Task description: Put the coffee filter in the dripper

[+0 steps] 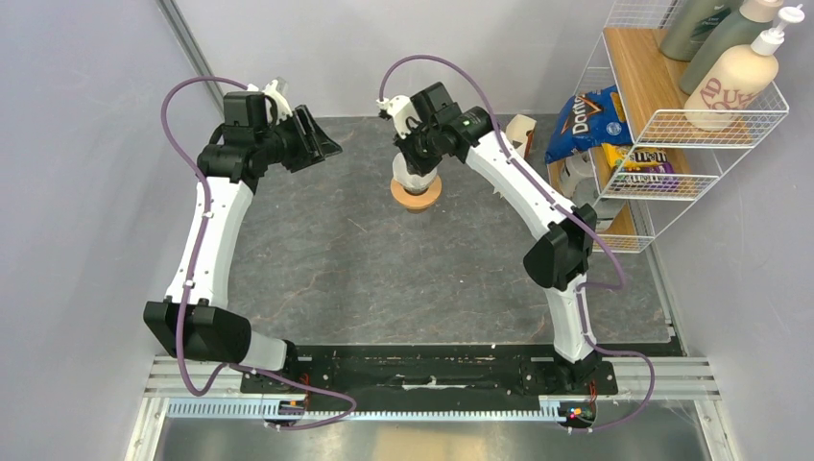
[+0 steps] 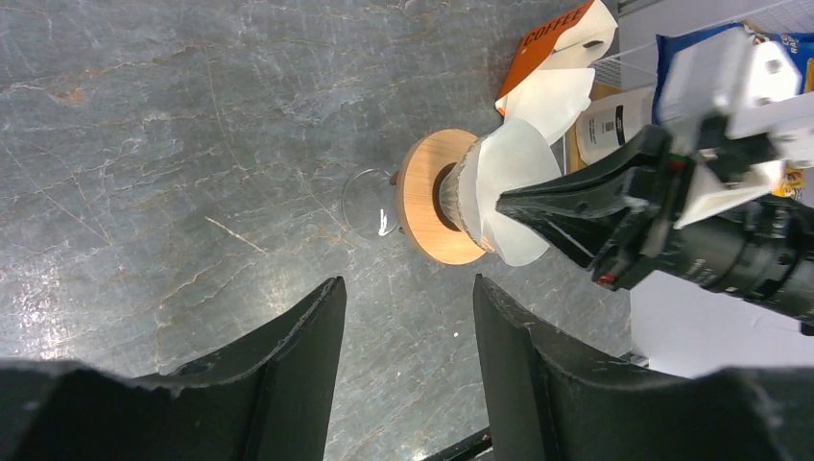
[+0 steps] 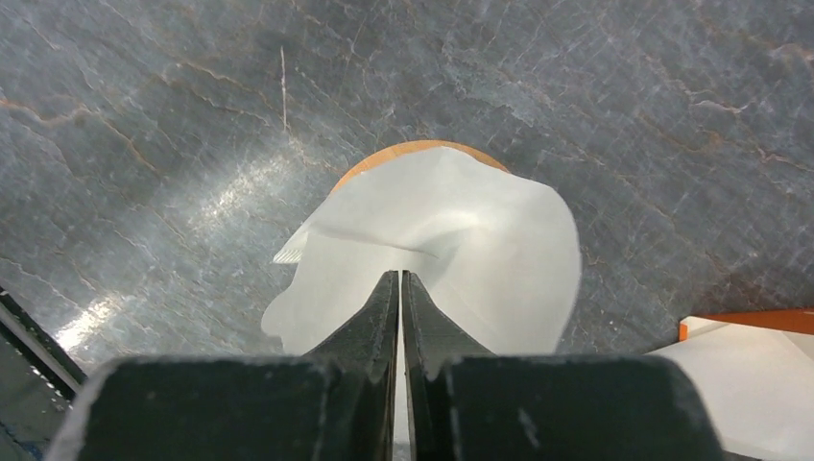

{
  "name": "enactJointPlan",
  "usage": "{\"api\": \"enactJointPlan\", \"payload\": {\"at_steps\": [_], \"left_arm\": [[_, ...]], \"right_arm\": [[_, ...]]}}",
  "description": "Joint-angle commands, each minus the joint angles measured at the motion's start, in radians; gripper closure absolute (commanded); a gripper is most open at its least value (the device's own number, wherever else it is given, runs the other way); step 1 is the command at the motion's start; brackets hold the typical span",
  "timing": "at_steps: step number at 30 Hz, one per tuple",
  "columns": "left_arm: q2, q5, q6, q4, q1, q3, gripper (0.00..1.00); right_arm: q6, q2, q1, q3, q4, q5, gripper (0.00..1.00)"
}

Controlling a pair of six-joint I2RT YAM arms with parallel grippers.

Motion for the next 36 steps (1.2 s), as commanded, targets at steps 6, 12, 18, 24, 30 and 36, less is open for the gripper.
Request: {"api": "enactJointPlan", "payload": {"at_steps": [6, 12, 18, 24, 30, 36], "left_arm": [[-0.046, 0.014, 0.029, 0.034, 0.013, -0.003, 0.41], [-0.044, 0.018, 0.030, 0.035, 0.017, -0.007, 0.41], [-0.038, 0.025, 0.033, 0.026, 0.017, -0.004, 0.41], [-0.039, 0.026, 0.033, 0.029, 0.017, -0.015, 0.41], [-0.037, 0.030, 0.032, 0.031, 0.016, -0.019, 0.41], [-0.033, 0.039, 0.030, 0.036, 0.017, -0.020, 0.42]], "right_arm": [[-0.076, 0.041, 0.006, -0.010, -0.007, 0.060, 0.91], [-0.083, 0.033, 0.005, -0.084, 0.030, 0.046, 0.91], [-0.097, 0.050, 0.005, -0.092, 0.033, 0.042, 0.90], [-0.100, 0.055, 0.005, -0.093, 0.032, 0.029, 0.88], [-0.120, 0.069, 0.010, -0.053, 0.001, 0.045, 0.89], [-0.140, 0.082, 0.027, 0.047, -0.046, 0.066, 0.88]]}}
